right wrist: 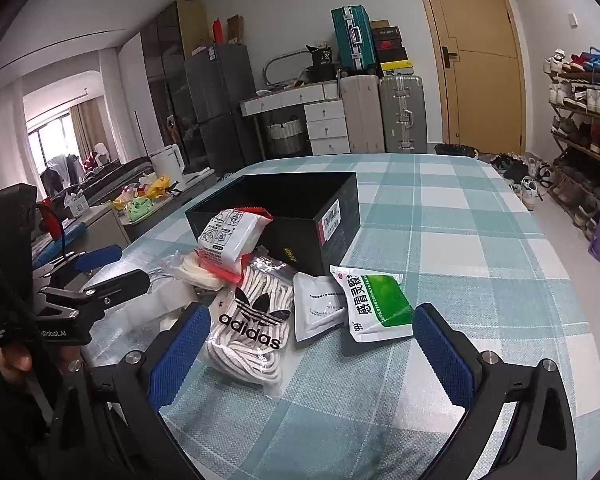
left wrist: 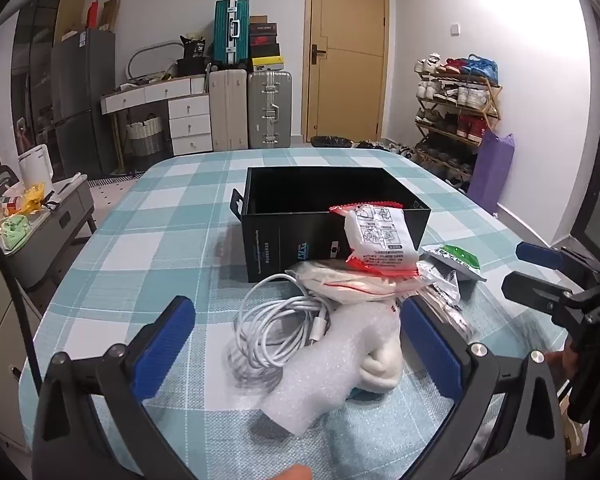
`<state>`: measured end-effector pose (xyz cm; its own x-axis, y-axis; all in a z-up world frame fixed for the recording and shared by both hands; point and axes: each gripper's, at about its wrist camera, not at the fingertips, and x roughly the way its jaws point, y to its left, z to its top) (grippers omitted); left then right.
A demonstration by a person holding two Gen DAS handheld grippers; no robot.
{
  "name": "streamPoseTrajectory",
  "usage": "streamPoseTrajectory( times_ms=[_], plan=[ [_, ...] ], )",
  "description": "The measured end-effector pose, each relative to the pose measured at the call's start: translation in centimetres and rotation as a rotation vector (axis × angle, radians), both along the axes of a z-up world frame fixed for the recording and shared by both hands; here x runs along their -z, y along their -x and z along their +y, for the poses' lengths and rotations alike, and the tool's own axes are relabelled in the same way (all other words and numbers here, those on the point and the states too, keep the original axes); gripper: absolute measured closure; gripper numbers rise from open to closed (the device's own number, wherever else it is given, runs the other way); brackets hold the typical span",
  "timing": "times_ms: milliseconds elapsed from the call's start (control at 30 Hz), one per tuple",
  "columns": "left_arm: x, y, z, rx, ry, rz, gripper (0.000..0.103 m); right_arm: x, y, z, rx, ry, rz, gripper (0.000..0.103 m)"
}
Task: Organize soft objects
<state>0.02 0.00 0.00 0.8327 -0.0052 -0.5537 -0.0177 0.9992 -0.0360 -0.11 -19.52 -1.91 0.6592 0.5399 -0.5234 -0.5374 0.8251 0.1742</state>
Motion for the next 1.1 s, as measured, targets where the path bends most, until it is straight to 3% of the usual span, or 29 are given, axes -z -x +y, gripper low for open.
streamPoseTrajectory(
  times_ms=[267, 733, 1100],
  plan=[
    [-0.6, 0.3, 0.1, 0.013, 0.010, -0.043, 0.000, -0.3, 0.3, 0.2, -0.010, 0.004, -0.011, 0.000],
    [0.0, 0.3, 1.5, -0.014, 0.033, -0.024, 0.000, 0.2, -0.1, 1.7, -0.007, 0.047, -0.013, 0.000],
    [-0.2, 0.6, 1.8, -0.020, 0.018, -0.058, 0.000, 0.1, -0.2, 1.8, 0.006, 0.067, -0.021, 0.000]
  ],
)
